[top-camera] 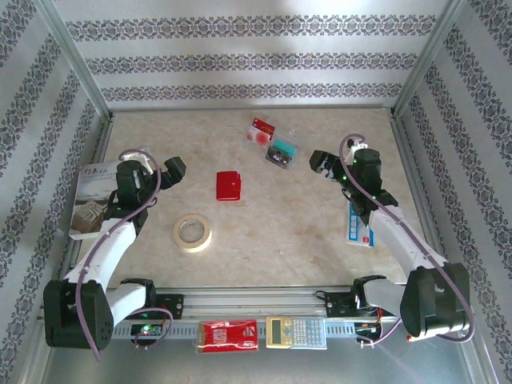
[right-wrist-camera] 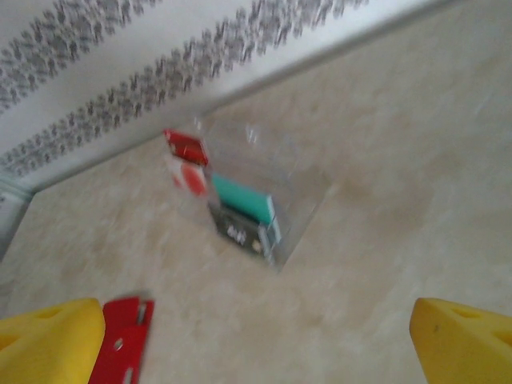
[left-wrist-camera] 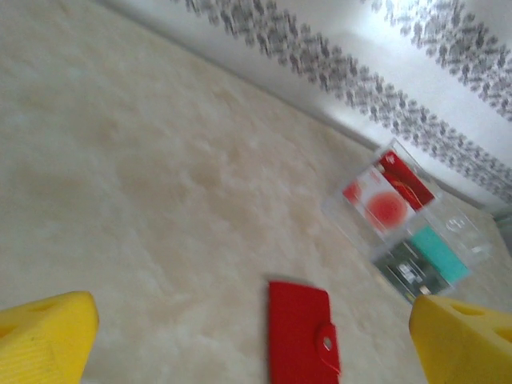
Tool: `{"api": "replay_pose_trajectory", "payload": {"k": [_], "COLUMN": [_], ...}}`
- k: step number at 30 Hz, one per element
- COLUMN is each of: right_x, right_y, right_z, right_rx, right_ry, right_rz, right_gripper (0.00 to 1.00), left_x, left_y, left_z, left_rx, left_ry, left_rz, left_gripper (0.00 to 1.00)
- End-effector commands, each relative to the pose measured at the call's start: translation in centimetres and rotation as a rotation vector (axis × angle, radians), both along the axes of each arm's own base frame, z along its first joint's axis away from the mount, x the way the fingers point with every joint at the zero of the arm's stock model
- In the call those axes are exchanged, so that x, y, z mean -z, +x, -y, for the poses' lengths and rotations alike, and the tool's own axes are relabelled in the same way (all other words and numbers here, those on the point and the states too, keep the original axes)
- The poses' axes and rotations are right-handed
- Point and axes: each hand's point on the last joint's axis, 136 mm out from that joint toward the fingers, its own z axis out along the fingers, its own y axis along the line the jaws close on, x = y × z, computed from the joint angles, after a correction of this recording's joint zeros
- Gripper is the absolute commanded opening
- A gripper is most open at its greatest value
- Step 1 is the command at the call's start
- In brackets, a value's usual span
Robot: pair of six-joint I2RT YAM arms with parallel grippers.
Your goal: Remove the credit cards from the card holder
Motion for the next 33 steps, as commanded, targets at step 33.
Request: {"api": "replay_pose_trajectory", "payload": {"k": [33], "right_x": [8.0], "right_y": [-1.2], "right_z": [-7.7], "right_rx": [-0.144], "right_ry": [0.048], "right_rz": [-0.315], "right_gripper": [0.98], "left_x": [13.4], "left_y": [5.0], "left_z": [16.6], "left_rx": [0.451], "left_ry": [0.002], "left_rz": [-0.614], "left_gripper": [0.84]}}
